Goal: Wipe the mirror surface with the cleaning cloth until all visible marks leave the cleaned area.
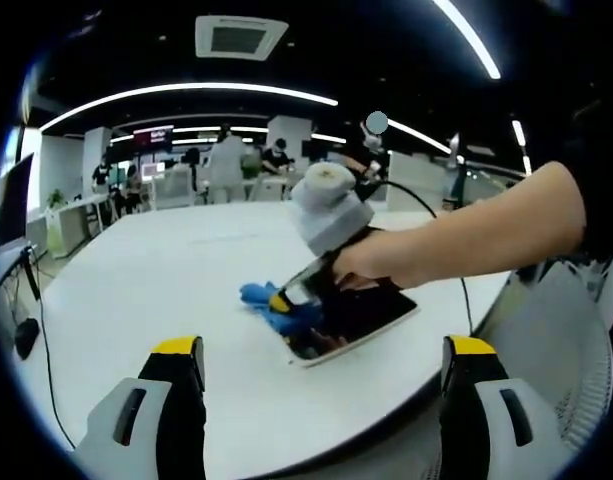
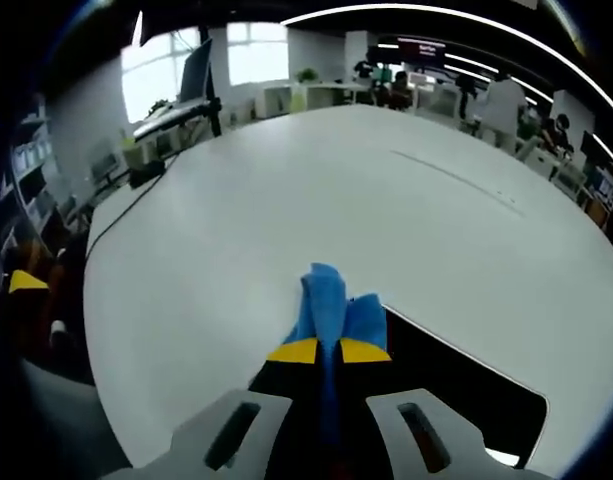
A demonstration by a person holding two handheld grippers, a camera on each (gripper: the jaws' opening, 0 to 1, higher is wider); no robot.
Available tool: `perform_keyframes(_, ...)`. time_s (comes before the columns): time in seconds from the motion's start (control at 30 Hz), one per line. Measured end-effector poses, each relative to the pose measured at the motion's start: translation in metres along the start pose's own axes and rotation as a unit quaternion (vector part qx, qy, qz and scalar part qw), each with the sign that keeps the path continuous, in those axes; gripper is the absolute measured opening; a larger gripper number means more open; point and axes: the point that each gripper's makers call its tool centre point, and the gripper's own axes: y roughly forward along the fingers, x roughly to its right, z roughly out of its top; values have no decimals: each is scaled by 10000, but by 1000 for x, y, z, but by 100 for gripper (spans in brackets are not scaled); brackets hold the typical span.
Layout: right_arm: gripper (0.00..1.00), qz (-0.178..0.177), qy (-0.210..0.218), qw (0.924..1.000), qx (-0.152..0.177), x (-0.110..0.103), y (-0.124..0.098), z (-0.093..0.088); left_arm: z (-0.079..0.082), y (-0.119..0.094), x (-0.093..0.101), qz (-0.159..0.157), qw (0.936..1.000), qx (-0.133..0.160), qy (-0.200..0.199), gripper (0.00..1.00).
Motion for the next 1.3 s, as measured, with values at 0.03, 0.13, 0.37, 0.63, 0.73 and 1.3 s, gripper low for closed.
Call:
perform_keyframes(0.03,0,14,-16,10000,-3,-1,0,0,0,0,0,1,10000,1,-1,99)
perform_keyframes(0.13,0,43,-66,10000,-7,-2,0,-1,0,0,0,2,10000,3,0,99)
perform_keyframes(0.37,0,98,-163,9998,-27,-8,-4,-4,0,0,0,11,10000,-1,2,98)
perform_keyframes(0.63,0,123,-165,9998,-18,-9,-5,-6,0,0,0,11,10000,-7,3,98)
perform_keyframes(0.73,0,140,-177,9997,-18,-7,-3,-5,0,0,0,15,10000,-14,4,98)
perform_keyframes(1.3,0,179,-260,9995,-13,-7,-5,-7,0,-1,0,42,10000,-34,7,98)
